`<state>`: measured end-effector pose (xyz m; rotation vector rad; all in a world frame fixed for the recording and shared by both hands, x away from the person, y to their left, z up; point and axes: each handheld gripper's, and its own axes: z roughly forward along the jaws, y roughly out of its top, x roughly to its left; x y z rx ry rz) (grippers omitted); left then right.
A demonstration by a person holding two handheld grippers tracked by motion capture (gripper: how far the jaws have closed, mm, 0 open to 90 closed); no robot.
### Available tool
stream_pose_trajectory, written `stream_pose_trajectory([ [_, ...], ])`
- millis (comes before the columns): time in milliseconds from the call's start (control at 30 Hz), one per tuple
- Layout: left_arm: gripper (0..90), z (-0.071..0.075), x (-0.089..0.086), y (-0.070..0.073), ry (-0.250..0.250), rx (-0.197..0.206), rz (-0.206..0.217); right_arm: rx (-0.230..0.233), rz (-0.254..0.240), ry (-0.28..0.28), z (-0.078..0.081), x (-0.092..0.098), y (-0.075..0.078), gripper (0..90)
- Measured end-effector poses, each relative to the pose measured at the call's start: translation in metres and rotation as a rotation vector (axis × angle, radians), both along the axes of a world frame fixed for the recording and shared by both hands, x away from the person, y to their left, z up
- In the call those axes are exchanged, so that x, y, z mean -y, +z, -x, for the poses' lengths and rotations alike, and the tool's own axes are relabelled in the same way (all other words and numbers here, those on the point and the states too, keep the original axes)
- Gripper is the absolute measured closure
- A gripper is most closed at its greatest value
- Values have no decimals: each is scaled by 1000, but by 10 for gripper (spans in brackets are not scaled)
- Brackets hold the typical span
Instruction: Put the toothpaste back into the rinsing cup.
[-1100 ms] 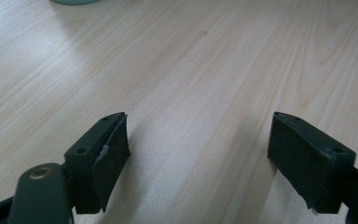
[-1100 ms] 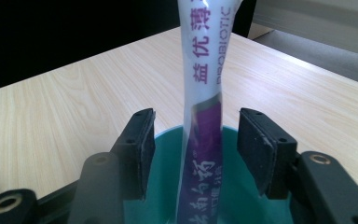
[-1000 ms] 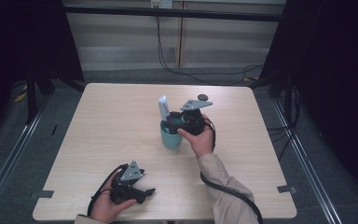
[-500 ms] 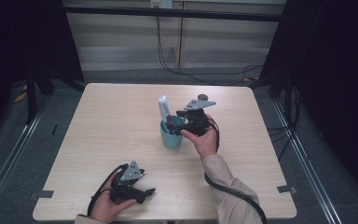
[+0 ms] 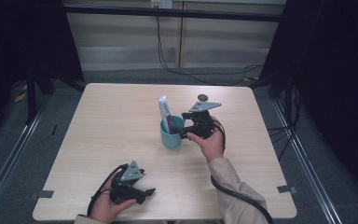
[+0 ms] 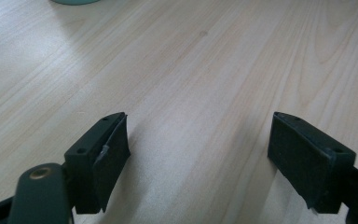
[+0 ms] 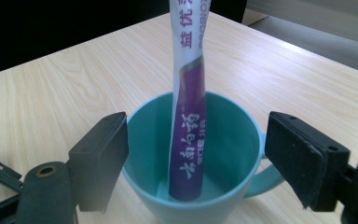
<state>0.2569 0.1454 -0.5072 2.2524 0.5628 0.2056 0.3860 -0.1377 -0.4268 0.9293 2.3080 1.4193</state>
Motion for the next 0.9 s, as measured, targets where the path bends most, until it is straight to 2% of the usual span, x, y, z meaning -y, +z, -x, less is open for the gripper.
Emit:
stream_pose_trajectory([
  [100, 201, 0, 0, 0, 0, 0, 0, -6, 0, 7, 3, 3, -1, 196],
  [267, 201, 0, 0, 0, 0, 0, 0, -4, 34, 17, 7, 6, -2, 166],
  [467, 201, 0, 0, 0, 1, 0, 0, -5, 49, 25, 13, 10, -3, 158],
  [900, 201, 0, 0, 0, 0, 0, -2, -15, 52, 25, 17, 16, -4, 159],
])
